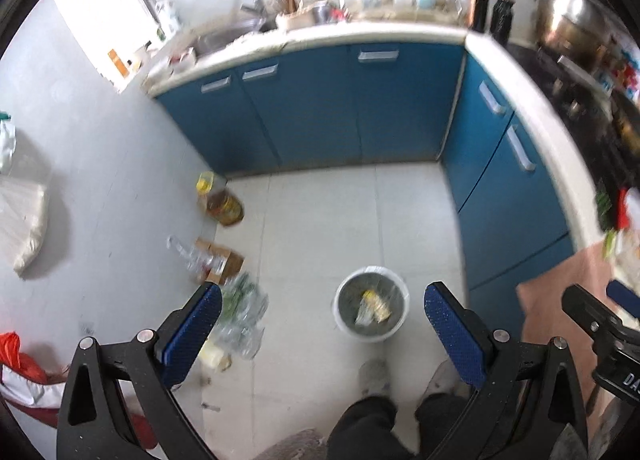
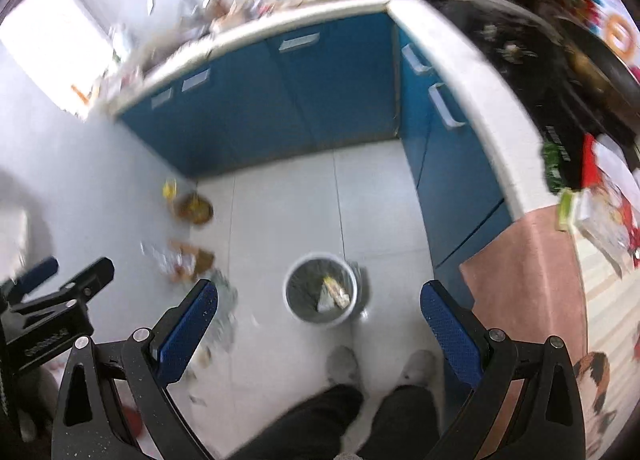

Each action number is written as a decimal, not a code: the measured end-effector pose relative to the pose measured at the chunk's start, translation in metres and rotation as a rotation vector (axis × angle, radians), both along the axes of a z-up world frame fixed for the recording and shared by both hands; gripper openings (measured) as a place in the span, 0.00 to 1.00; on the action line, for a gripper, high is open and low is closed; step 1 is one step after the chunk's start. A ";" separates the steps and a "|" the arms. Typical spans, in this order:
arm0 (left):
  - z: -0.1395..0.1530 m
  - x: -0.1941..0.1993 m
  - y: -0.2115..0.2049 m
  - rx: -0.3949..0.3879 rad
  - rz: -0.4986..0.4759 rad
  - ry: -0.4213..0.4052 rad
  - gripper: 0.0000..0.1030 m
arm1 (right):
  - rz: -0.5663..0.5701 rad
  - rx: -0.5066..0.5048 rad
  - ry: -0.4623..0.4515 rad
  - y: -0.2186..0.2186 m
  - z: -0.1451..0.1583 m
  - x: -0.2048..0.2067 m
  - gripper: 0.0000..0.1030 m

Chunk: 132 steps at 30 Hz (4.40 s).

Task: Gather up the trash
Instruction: 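Swing both tools back toward the countertop, then grasp the celery stub with the left tool while the right tool grasps the clear plastic bag, then carry celery and plastic bag over the bin and open both tools, then swing both tools back toward the countertop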

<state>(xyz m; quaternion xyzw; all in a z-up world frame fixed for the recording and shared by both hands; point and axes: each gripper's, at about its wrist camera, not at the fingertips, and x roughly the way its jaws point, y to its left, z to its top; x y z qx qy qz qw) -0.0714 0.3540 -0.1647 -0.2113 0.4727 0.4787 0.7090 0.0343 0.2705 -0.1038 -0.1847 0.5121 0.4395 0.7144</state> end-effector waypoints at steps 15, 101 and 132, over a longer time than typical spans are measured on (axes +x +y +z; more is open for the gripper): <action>-0.014 0.280 -0.079 -0.098 -0.353 0.039 1.00 | -0.750 -0.026 -0.038 -0.248 0.036 0.244 1.00; -0.638 -0.032 0.133 -0.795 0.305 0.055 0.85 | 0.122 -0.331 0.525 0.122 -0.684 -0.016 0.50; -0.137 -0.038 0.022 -0.300 0.114 0.020 1.00 | 0.133 -0.272 -0.078 0.039 -0.138 -0.029 0.99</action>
